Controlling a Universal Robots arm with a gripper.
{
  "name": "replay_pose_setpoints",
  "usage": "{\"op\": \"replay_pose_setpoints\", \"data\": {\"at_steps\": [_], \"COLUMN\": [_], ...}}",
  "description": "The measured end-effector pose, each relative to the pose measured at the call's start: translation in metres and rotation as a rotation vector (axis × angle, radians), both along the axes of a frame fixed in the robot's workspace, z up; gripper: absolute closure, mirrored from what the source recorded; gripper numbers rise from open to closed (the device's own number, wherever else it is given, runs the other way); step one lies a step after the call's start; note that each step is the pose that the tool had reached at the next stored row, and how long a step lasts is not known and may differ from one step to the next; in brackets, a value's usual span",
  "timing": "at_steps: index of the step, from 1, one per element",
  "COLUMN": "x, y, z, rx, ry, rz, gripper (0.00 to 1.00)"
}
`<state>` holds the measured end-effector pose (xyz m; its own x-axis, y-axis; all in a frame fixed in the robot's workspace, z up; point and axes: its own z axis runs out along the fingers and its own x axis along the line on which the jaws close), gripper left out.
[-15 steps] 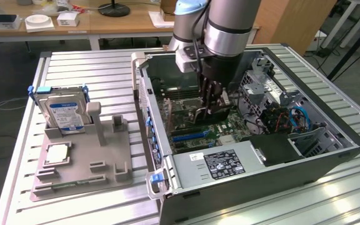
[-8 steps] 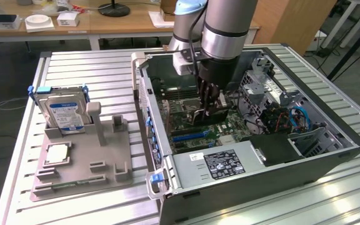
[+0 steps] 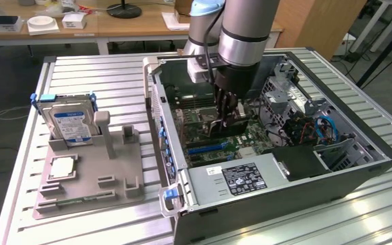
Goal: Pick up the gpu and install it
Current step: 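Insert the gpu into the slot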
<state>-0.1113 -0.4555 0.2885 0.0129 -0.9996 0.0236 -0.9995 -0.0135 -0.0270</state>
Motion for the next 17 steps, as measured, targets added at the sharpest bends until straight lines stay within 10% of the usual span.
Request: {"op": "replay_pose_setpoints", "data": {"at_steps": [17], "x": [-0.008], "y": [0.0043], "z": [-0.0148], "rx": [-0.0003], "ry": [-0.0085], "rz": [-0.016], "gripper": [0.74]}}
